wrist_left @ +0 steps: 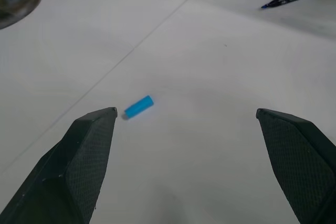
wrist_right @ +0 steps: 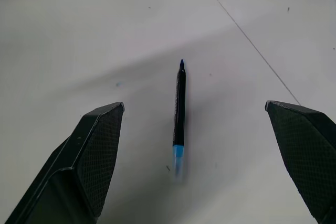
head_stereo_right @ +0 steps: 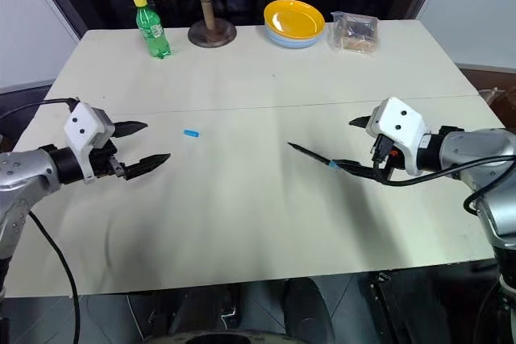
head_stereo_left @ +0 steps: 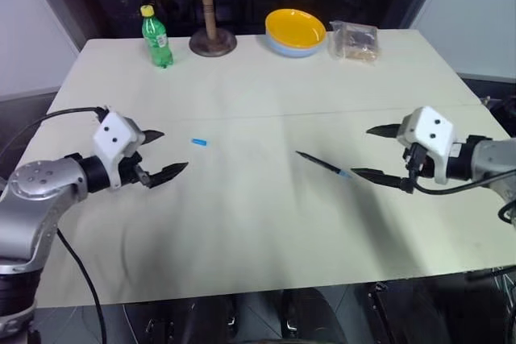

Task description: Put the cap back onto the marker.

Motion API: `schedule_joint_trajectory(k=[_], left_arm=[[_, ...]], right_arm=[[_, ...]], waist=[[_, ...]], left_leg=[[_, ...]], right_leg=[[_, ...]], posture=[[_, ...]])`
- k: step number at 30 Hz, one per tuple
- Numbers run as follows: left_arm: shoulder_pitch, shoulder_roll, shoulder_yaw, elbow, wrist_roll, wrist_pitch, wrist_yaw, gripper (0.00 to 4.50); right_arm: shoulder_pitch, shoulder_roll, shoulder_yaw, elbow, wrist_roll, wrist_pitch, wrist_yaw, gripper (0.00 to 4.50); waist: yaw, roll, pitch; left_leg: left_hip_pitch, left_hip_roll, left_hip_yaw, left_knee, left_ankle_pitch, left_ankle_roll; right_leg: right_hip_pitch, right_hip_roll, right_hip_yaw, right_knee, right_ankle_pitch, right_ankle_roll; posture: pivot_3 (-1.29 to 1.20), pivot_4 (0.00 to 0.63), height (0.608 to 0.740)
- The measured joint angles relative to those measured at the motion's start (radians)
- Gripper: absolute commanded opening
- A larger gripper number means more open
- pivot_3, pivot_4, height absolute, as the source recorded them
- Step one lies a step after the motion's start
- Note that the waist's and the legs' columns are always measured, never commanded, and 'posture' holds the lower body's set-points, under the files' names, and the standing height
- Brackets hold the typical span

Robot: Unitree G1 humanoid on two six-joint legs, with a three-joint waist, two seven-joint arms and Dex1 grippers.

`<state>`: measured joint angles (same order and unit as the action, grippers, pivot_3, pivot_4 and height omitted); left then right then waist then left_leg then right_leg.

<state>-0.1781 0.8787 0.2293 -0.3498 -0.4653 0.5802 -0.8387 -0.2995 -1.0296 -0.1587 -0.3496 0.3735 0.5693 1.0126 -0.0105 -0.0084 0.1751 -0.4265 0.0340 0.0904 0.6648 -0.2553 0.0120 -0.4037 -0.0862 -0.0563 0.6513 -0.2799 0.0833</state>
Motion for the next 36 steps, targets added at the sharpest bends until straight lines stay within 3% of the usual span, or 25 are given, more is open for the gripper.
schedule_joint_trajectory(k=[14, 19, 27, 36], left_arm=[[-0.061, 0.000, -0.010, 0.160, 0.021, -0.075, -0.049, 4.45], [-0.198, -0.054, -0.071, 0.416, 0.077, -0.270, -0.146, 4.45], [-0.486, -0.121, -0.209, 0.984, 0.188, -0.542, -0.415, 4.45], [-0.713, -0.202, -0.257, 1.411, 0.336, -0.788, -0.465, 4.45]], right_arm=[[-0.011, 0.018, 0.019, -0.038, 0.015, 0.037, -0.026, 4.50], [0.004, 0.076, 0.035, -0.087, 0.025, 0.062, -0.082, 4.50], [0.098, 0.161, 0.042, -0.199, 0.037, 0.117, -0.187, 4.50], [0.201, 0.188, 0.009, -0.317, 0.062, 0.182, -0.274, 4.50]], waist=[[0.001, 0.000, 0.000], [0.004, 0.000, 0.000], [0.011, -0.001, 0.000], [0.025, -0.002, 0.000]], left_leg=[[0.000, 0.000, 0.001, 0.000, 0.000, 0.000], [0.000, -0.001, 0.001, 0.000, 0.000, 0.000], [-0.001, -0.001, 0.002, 0.001, 0.000, 0.000], [-0.002, -0.001, 0.002, 0.002, 0.000, 0.001]], right_leg=[[0.000, 0.000, 0.000, 0.000, 0.000, 0.000], [0.000, 0.002, -0.001, 0.000, 0.000, 0.000], [-0.001, 0.004, -0.001, 0.000, 0.001, 0.002], [-0.001, 0.004, -0.001, 0.000, 0.002, 0.003]], posture=[[0.00, 0.150, 0.740], [0.00, 0.150, 0.740], [0.00, 0.150, 0.740], [0.00, 0.150, 0.740]])
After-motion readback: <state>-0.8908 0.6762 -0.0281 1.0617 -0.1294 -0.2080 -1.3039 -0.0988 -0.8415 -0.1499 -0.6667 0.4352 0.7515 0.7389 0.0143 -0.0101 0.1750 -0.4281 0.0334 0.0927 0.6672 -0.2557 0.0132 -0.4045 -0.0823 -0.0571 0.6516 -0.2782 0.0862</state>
